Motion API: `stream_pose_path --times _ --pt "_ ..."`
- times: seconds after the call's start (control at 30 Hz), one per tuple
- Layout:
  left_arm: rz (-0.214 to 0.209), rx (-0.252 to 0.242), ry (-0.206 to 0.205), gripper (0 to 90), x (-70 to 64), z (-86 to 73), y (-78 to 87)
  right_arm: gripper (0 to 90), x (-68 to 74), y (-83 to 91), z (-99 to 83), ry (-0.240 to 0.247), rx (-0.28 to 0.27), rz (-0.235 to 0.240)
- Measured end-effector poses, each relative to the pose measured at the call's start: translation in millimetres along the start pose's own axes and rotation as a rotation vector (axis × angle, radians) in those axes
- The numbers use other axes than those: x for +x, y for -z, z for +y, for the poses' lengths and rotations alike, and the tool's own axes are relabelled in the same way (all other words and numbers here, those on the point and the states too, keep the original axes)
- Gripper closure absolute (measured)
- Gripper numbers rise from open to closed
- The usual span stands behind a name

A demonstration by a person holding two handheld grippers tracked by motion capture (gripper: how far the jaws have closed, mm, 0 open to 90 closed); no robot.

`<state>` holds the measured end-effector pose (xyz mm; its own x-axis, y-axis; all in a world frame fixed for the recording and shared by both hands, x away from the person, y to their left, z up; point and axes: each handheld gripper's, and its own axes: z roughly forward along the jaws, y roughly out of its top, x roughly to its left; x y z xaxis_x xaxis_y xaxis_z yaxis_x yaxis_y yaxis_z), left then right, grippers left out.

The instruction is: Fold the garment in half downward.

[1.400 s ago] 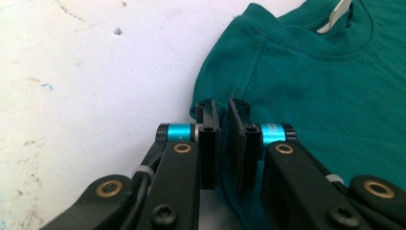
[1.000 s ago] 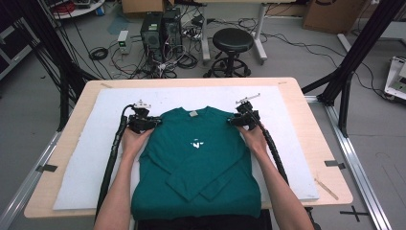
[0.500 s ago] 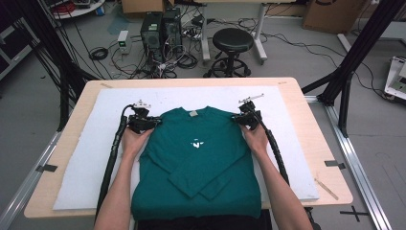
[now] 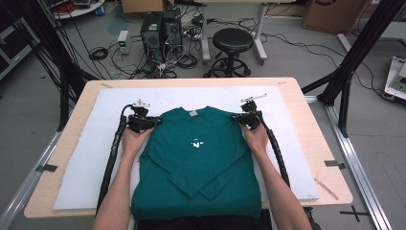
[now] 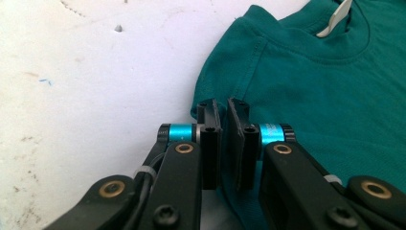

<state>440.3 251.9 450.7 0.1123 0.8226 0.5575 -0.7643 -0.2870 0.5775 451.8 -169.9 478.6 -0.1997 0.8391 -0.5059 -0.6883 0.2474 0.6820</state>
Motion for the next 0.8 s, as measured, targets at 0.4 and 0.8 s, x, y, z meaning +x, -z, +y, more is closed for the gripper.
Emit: stream_pose_path --times 0.4,0.8 --pt "0.037 -0.040 0.010 85.2 -5.9 16.1 15.4 85.7 4.3 22.7 10.6 0.021 -0.038 -0.021" --pt "0.087 -0.042 0.034 85.2 -1.5 53.2 19.3 85.6 -0.2 30.7 43.7 -0.003 -0.045 -0.007"
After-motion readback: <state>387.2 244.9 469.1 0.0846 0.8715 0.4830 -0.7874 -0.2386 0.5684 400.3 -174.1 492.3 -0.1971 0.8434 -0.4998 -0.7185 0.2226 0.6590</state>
